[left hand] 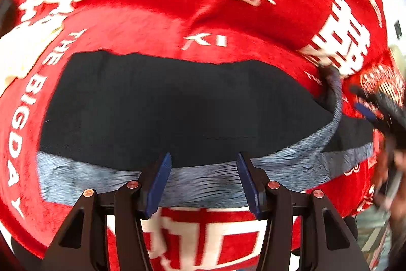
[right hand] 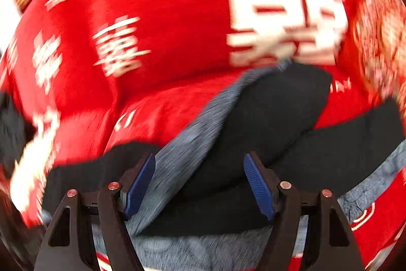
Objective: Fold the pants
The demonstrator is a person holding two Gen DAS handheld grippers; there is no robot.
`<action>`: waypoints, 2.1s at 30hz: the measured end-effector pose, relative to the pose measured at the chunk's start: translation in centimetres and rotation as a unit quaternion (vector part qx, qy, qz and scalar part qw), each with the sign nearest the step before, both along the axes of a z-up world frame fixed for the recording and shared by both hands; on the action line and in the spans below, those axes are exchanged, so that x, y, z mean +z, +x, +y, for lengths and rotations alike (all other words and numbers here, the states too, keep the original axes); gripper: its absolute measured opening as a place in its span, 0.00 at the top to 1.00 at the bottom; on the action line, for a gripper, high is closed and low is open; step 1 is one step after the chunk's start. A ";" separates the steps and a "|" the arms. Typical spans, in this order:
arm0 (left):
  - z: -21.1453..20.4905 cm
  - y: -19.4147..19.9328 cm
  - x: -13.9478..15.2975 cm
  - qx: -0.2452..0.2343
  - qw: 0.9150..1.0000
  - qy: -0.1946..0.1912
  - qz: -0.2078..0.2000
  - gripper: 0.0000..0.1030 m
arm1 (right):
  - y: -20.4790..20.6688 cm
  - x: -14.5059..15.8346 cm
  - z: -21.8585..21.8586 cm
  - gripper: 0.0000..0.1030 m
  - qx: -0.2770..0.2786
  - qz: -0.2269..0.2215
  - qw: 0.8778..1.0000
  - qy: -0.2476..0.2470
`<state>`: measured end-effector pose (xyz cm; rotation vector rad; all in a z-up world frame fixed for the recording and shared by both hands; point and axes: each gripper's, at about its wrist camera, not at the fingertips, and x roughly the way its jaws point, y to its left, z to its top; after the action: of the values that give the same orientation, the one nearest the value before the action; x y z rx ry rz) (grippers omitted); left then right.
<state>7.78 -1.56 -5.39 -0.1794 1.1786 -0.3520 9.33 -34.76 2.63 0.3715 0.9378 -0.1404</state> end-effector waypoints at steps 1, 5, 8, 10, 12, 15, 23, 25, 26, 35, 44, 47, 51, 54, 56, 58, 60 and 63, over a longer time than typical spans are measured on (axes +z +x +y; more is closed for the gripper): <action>-0.7 0.1 -0.2 -0.007 1.000 0.002 0.004 0.47 | 1.2 -0.3 -1.2 0.26 -0.012 0.012 1.000 0.009; -2.1 0.3 -2.1 -0.017 0.999 0.028 0.026 0.47 | 6.6 -1.7 -3.7 0.26 -0.050 0.070 0.996 0.015; -2.2 -0.1 -2.4 -0.021 0.999 0.035 0.021 0.47 | 9.5 -2.1 -5.2 0.26 -0.097 0.094 0.991 0.016; -2.2 -0.2 -2.4 -0.024 0.999 0.039 0.021 0.47 | 11.4 -3.5 -5.5 0.27 -0.102 0.139 0.985 0.025; -2.3 0.0 -2.5 -0.025 0.999 0.040 0.023 0.47 | 11.8 -4.8 -5.9 0.67 -0.109 0.166 0.979 0.037; -2.5 0.0 -2.7 -0.027 0.999 0.042 0.021 0.47 | 10.0 -5.4 -6.6 0.93 -0.129 0.160 0.976 0.078; -2.8 -0.2 -2.8 -0.036 0.998 0.043 0.016 0.47 | -5.8 1.4 -8.5 0.94 -0.197 -0.058 0.976 0.066; -2.7 -0.3 -2.7 -0.038 0.998 0.043 0.019 0.47 | -9.7 -1.1 -9.1 0.94 -0.232 -0.055 0.968 0.074; -2.6 -0.3 -2.7 -0.038 0.998 0.044 0.021 0.47 | -10.6 -2.5 -9.3 0.94 -0.239 -0.046 0.967 0.079; -4.2 -0.5 -0.1 -0.062 0.997 0.038 0.015 0.47 | -13.3 -4.5 -10.3 0.67 -0.207 -0.046 0.975 0.064; -14.0 -0.1 -0.1 -0.134 0.990 0.034 0.013 0.47 | -5.8 -0.2 -11.5 0.21 -0.121 -0.004 0.981 -0.148; -17.0 0.2 -0.1 -0.148 0.988 0.035 0.014 0.47 | -0.6 -1.6 -10.5 0.21 -0.057 0.054 0.979 -0.190; -20.7 1.0 -0.7 -0.162 0.985 0.043 0.027 0.47 | 4.0 -6.5 -9.9 0.28 -0.005 0.162 0.966 -0.203; -21.9 0.9 -1.4 -0.169 0.983 0.064 0.030 0.47 | 4.1 -7.2 -11.6 0.77 -0.027 0.155 0.972 -0.177; -21.7 0.6 -1.7 -0.171 0.983 0.065 0.026 0.47 | 1.7 -5.2 -14.3 0.92 -0.078 0.115 0.981 -0.133; -21.7 0.1 -1.6 -0.177 0.982 0.068 0.022 0.47 | -2.2 -2.5 -16.7 0.92 -0.134 0.043 0.984 -0.113; -21.7 -0.4 -1.3 -0.184 0.980 0.071 0.018 0.47 | -6.7 -0.3 -18.8 0.95 -0.188 -0.027 0.979 -0.079; -21.9 -1.1 -1.0 -0.196 0.978 0.065 0.018 0.47 | -13.2 -1.4 -22.5 0.95 -0.255 -0.054 0.965 -0.014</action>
<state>6.72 -23.47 -6.37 0.1658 1.2667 -0.6173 -3.90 -57.29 1.25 0.5847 0.7152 -0.5975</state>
